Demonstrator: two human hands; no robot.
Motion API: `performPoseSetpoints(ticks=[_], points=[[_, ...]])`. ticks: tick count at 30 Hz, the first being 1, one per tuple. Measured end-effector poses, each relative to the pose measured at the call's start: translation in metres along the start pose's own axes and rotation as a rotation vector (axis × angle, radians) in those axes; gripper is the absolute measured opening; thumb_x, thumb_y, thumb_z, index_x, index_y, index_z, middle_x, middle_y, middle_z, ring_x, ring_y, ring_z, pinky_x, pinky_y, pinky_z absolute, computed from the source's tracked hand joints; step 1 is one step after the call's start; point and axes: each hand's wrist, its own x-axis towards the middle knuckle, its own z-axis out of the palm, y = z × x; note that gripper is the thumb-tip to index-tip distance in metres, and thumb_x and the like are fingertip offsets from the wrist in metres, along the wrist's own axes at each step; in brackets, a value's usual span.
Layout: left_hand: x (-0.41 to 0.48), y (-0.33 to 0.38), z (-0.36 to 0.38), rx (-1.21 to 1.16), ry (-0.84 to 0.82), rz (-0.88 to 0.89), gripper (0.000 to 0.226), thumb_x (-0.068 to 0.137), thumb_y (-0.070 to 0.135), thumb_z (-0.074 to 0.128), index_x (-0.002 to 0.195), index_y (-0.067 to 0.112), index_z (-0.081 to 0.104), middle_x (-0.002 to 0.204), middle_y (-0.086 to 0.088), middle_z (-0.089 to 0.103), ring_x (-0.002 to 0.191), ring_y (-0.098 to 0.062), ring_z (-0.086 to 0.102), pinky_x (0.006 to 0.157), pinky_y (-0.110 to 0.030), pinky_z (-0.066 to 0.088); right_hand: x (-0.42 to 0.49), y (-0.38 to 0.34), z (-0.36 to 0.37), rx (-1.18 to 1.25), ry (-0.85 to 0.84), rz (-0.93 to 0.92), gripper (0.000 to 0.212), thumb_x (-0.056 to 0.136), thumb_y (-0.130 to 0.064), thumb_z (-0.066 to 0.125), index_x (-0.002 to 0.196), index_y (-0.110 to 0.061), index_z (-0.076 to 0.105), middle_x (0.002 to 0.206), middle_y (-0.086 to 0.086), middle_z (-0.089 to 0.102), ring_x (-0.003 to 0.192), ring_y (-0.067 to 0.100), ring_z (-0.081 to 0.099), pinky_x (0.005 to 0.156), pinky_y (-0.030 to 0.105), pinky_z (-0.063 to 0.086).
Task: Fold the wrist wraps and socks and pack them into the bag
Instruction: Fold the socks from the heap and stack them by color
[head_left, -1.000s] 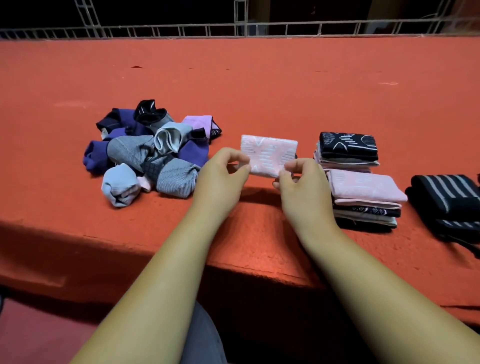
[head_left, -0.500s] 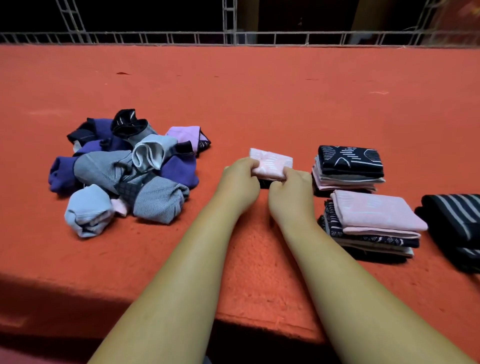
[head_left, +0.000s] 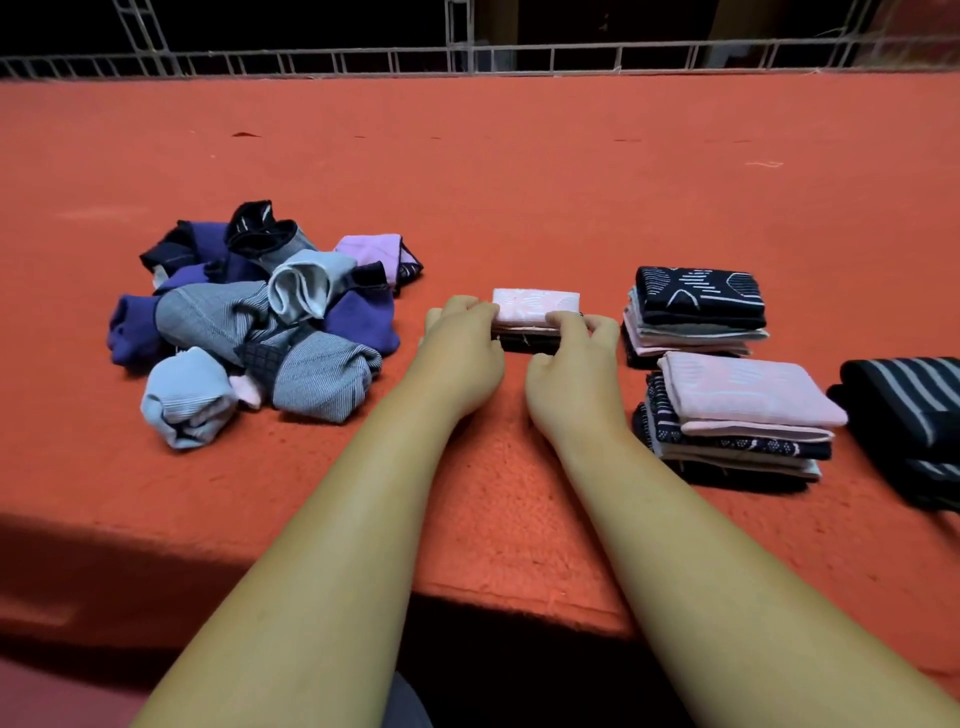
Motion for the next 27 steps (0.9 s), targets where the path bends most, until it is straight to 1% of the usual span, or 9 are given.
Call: performPoseSetpoints(ticks=[4, 7, 10, 13, 19, 21, 24, 25, 27], points=[[-0.029, -0.009, -0.033, 0.032, 0.181, 0.018, 0.038, 0.099, 0.016, 0.061, 0.137, 0.018, 0.065, 0.141, -0.005, 0.059, 0.134, -0.033, 0.047, 0.114, -0.046, 0.04, -0.013, -0.007, -0.005, -0.091, 0.049, -0.066, 0.038, 0.088, -0.011, 0.058, 0.125, -0.007, 0.06, 0.137, 0.016, 0.043, 0.121, 0.041, 0.053, 0.111, 0.046, 0.043], [-0.058, -0.028, -0.059, 0.15, 0.232, -0.041, 0.036, 0.093, 0.022, 0.065, 0.129, 0.021, 0.068, 0.128, -0.003, 0.063, 0.126, -0.035, 0.05, 0.105, -0.048, 0.047, -0.022, -0.012, -0.006, -0.208, 0.043, -0.096, 0.03, 0.088, -0.016, 0.057, 0.117, -0.01, 0.06, 0.129, 0.015, 0.045, 0.115, 0.041, 0.052, 0.103, 0.05, 0.047], [-0.083, -0.048, -0.071, 0.372, 0.235, -0.145, 0.043, 0.085, 0.036, 0.075, 0.124, 0.019, 0.066, 0.125, -0.006, 0.06, 0.121, -0.036, 0.049, 0.096, -0.047, 0.046, -0.027, -0.015, -0.004, -0.215, -0.051, -0.147, 0.019, 0.089, -0.016, 0.058, 0.107, -0.014, 0.064, 0.123, 0.012, 0.05, 0.108, 0.039, 0.057, 0.097, 0.047, 0.049], [-0.096, -0.063, -0.067, 0.44, 0.266, -0.284, 0.053, 0.08, 0.045, 0.082, 0.117, 0.012, 0.061, 0.122, -0.013, 0.058, 0.117, -0.038, 0.051, 0.096, -0.049, 0.046, -0.031, -0.02, -0.005, -0.263, -0.175, -0.226, 0.011, 0.091, -0.02, 0.058, 0.098, -0.018, 0.066, 0.113, 0.006, 0.055, 0.103, 0.034, 0.061, 0.091, 0.046, 0.052], [-0.103, -0.067, -0.069, 0.366, 0.363, -0.34, 0.021, 0.092, 0.035, 0.063, 0.098, 0.017, 0.071, 0.101, -0.009, 0.068, 0.105, -0.037, 0.057, 0.086, -0.046, 0.042, -0.049, -0.021, -0.014, -0.289, -0.266, -0.284, 0.014, 0.09, -0.02, 0.056, 0.089, -0.025, 0.068, 0.105, 0.001, 0.06, 0.106, 0.032, 0.06, 0.093, 0.046, 0.05], [-0.109, -0.059, -0.077, 0.186, 0.439, -0.292, 0.018, 0.093, 0.037, 0.064, 0.09, 0.021, 0.07, 0.093, -0.001, 0.07, 0.097, -0.029, 0.06, 0.083, -0.041, 0.041, -0.059, -0.019, -0.018, -0.176, -0.248, -0.27, 0.016, 0.09, -0.015, 0.056, 0.088, -0.025, 0.069, 0.103, 0.0, 0.062, 0.105, 0.03, 0.058, 0.095, 0.043, 0.049], [-0.121, -0.038, -0.094, -0.441, 0.379, -0.232, 0.021, 0.093, 0.033, 0.071, 0.077, 0.02, 0.07, 0.072, 0.011, 0.068, 0.075, -0.014, 0.061, 0.069, -0.03, 0.042, -0.078, -0.024, -0.028, 0.046, -0.216, -0.235, 0.018, 0.095, -0.012, 0.06, 0.104, -0.022, 0.073, 0.108, -0.003, 0.07, 0.104, 0.019, 0.062, 0.096, 0.031, 0.045], [-0.126, -0.028, -0.099, -0.621, 0.32, -0.215, 0.027, 0.094, 0.032, 0.072, 0.071, 0.019, 0.067, 0.067, 0.013, 0.064, 0.069, -0.013, 0.057, 0.064, -0.029, 0.04, -0.085, -0.027, -0.035, 0.122, -0.205, -0.179, 0.018, 0.099, -0.017, 0.061, 0.111, -0.022, 0.073, 0.11, -0.006, 0.071, 0.104, 0.014, 0.063, 0.097, 0.029, 0.046], [-0.135, -0.01, -0.104, -0.912, 0.188, -0.218, 0.027, 0.094, 0.03, 0.071, 0.069, 0.023, 0.063, 0.07, 0.006, 0.057, 0.069, -0.016, 0.049, 0.058, -0.031, 0.029, -0.094, -0.032, -0.049, 0.303, -0.194, -0.019, 0.025, 0.105, -0.04, 0.056, 0.115, -0.024, 0.072, 0.112, -0.008, 0.075, 0.105, 0.013, 0.069, 0.097, 0.031, 0.05]])
